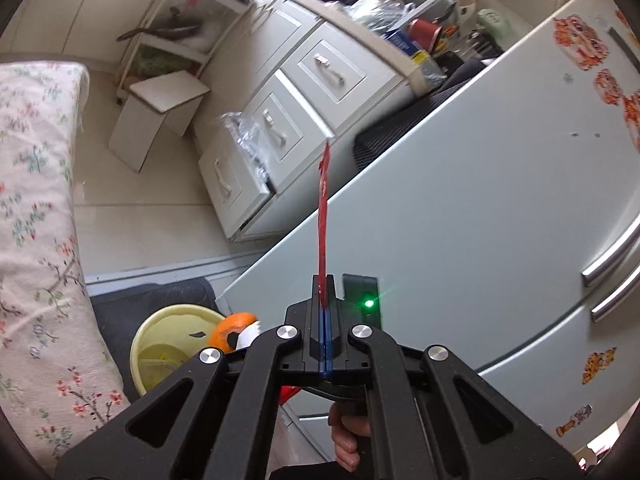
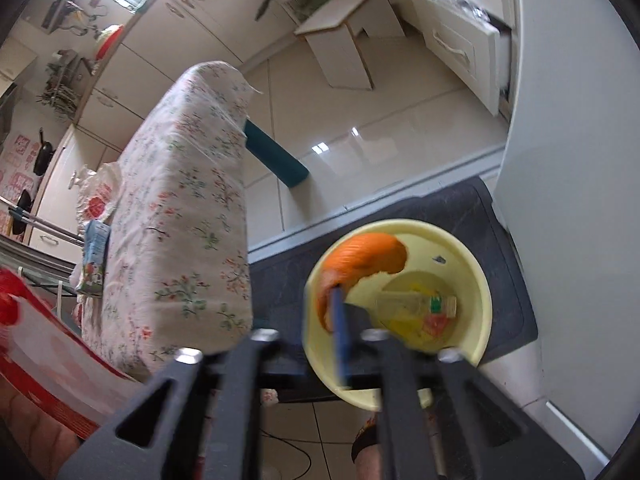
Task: Collect trash
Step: 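Carry both items to the yellow bucket and open both grippers over it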
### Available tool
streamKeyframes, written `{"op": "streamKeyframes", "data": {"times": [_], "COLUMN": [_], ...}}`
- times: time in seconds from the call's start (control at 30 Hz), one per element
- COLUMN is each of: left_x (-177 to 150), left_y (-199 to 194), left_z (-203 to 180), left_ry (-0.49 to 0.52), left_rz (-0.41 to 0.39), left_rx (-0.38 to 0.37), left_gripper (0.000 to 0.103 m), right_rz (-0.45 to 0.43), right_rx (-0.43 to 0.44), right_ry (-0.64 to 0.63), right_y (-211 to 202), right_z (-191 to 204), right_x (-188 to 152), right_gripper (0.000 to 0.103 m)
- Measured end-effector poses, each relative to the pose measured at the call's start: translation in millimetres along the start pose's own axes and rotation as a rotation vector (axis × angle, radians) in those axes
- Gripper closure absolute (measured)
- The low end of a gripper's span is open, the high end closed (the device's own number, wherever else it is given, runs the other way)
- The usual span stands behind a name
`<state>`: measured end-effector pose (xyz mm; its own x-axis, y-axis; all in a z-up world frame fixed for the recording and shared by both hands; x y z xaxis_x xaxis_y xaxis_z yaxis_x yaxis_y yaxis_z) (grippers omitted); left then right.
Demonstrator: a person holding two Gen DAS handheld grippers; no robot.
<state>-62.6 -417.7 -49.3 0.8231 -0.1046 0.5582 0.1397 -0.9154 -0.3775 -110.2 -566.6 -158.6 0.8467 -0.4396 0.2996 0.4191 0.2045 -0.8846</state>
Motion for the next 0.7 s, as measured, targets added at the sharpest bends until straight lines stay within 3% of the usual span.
{"op": "streamKeyframes", "data": {"times": [0.03, 0.2, 0.4, 0.47, 0.53, 0.6, 0.7], "left_x": [-3.7, -16.9, -37.5, -45.2, -53.4, -60.2, -59.6], "left_y": [7.9, 34.1, 66.9, 82.3, 94.6, 99.7, 86.5], "left_z": [5.9, 32.3, 65.6, 77.0, 86.9, 89.2, 75.6], "left_ry": [-0.007, -0.05, -0.047, -0.047, -0.049, -0.031, 0.018], "left_rz": [0.009, 0.039, 0.113, 0.171, 0.223, 0.267, 0.258], "left_rx": [0.015, 0.074, 0.225, 0.282, 0.349, 0.399, 0.428], "left_gripper": [0.103, 0.103, 0.101, 0.091, 0.068, 0.061, 0.055], "right_rz": [-0.001, -0.007, -0.166, -0.219, -0.246, -0.248, -0.251], "right_rx": [-0.009, -0.054, -0.104, -0.096, -0.088, -0.075, -0.061], "right_ry": [0.005, 0.042, 0.15, 0.174, 0.187, 0.192, 0.182], "right_y": [0.2, -4.7, -42.9, -55.9, -61.1, -61.3, -60.0], "right_z": [-2.4, -13.7, -42.6, -47.2, -49.9, -49.8, -43.2], "right_x": [0.4, 3.3, 16.0, 19.5, 21.8, 22.7, 25.8], "right_gripper": [0.051, 0.043, 0.032, 0.03, 0.029, 0.029, 0.029]}}
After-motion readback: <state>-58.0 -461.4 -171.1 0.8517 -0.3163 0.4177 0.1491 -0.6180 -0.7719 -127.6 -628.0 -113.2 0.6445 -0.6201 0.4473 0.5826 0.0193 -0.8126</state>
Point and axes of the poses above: each gripper's, at about its wrist camera, not at the fingertips, and y roughly the way its jaws point, z to its left, x to its top, the point moved 3 cm from there along y, roughly the way its jaws point, and after that the axes turned 7 degrees about -x, right-handed, at the moved point
